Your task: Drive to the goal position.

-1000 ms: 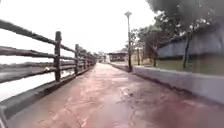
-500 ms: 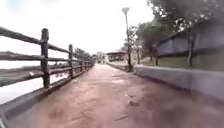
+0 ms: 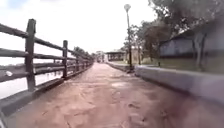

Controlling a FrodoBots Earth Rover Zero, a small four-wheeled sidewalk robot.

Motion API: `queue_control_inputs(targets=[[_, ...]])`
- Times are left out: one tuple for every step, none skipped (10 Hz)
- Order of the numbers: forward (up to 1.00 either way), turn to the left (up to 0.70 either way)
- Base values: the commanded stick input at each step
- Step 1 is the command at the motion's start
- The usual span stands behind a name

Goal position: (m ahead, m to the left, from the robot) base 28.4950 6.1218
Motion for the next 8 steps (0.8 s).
queue_control_inputs(targets=[[1.00,0.00],[1.00,0.00],[1.00,0.00],[1.00,0.00],[1.00,0.00],[1.00,0.00],[1.00,0.00],[1.00,0.00]])
